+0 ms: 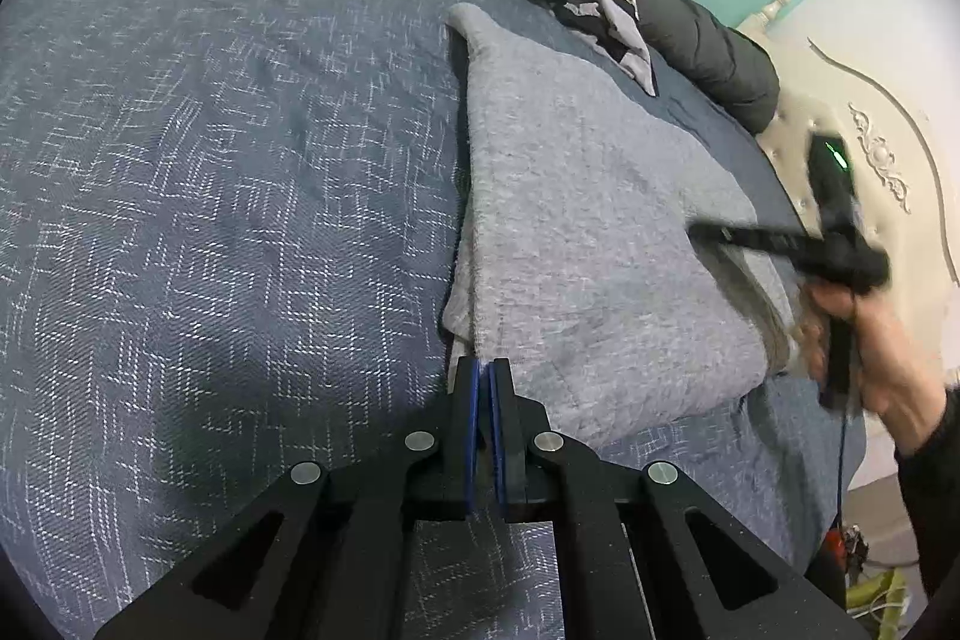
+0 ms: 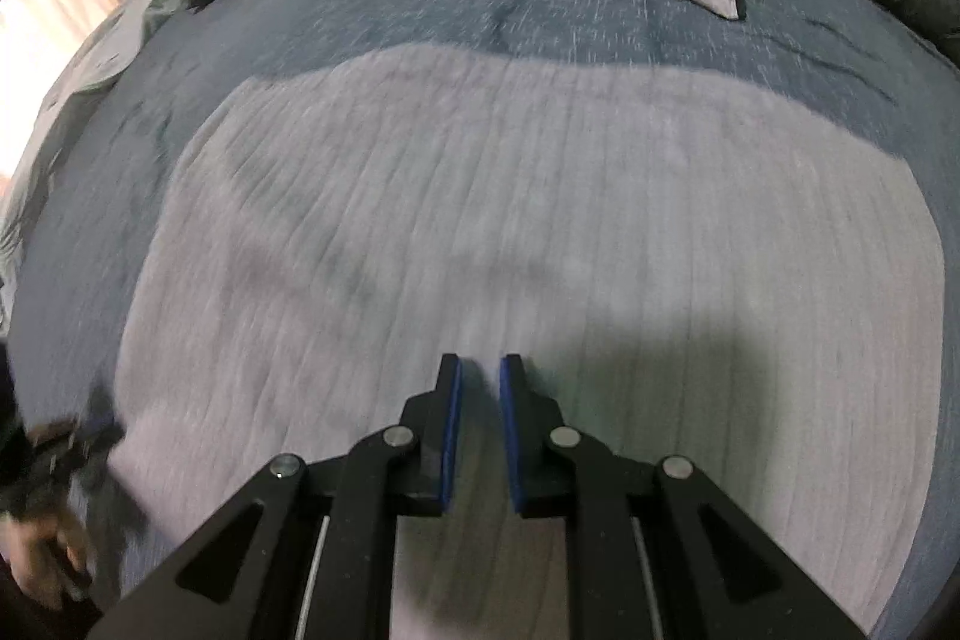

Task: Fold clothes

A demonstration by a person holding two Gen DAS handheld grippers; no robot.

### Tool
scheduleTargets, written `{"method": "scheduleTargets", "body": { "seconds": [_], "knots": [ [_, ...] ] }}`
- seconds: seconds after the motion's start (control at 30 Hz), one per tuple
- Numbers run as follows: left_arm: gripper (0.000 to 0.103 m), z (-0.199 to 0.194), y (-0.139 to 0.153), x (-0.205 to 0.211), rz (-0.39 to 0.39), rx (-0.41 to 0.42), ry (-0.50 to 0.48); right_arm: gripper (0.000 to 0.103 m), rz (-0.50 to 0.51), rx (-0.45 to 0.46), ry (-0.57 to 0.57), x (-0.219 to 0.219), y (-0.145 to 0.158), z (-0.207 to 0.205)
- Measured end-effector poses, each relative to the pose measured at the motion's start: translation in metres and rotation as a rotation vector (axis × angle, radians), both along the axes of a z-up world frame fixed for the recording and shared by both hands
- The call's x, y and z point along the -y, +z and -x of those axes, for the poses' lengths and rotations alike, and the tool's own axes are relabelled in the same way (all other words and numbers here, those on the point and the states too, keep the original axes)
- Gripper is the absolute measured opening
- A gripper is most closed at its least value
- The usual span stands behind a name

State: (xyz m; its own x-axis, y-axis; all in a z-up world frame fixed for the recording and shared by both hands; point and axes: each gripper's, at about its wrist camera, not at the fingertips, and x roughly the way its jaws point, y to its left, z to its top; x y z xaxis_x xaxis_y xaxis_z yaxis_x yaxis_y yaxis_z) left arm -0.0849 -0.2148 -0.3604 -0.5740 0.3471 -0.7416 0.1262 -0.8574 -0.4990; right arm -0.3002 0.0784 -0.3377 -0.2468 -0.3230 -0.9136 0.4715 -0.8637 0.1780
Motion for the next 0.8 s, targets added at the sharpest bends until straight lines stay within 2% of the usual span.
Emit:
{"method": "scheduleTargets", "body": {
  "seconds": [0.23,0.4,0.53,0.6,0.67,0.8],
  "knots": [
    [0.007,-0.007,0.004,0.002,-0.002,-0.001,0.031,0.012,0.032,-0.018,0.03,-0.027,0.006,-0.081],
    [0.03,-0.031,0.008,0.003,-0.077,-0.026,0.083,0.012,0.064,0.001,0.05,-0.039,-0.002,-0.116],
    [0.04,-0.042,0.008,-0.006,-0.145,-0.031,0.105,0.012,0.152,-0.01,-0.001,-0.064,0.002,-0.131],
    [0.05,-0.042,0.007,-0.011,-0.184,-0.029,0.113,0.012,0.196,-0.015,-0.026,-0.077,0.005,-0.139],
    [0.055,-0.035,0.002,-0.015,-0.217,-0.02,0.128,0.012,0.24,-0.021,-0.051,-0.089,0.007,-0.147],
    [0.055,-0.023,-0.006,-0.023,-0.285,0.0,0.157,0.012,0.28,-0.049,-0.104,-0.118,0.014,-0.155]
  ]
}}
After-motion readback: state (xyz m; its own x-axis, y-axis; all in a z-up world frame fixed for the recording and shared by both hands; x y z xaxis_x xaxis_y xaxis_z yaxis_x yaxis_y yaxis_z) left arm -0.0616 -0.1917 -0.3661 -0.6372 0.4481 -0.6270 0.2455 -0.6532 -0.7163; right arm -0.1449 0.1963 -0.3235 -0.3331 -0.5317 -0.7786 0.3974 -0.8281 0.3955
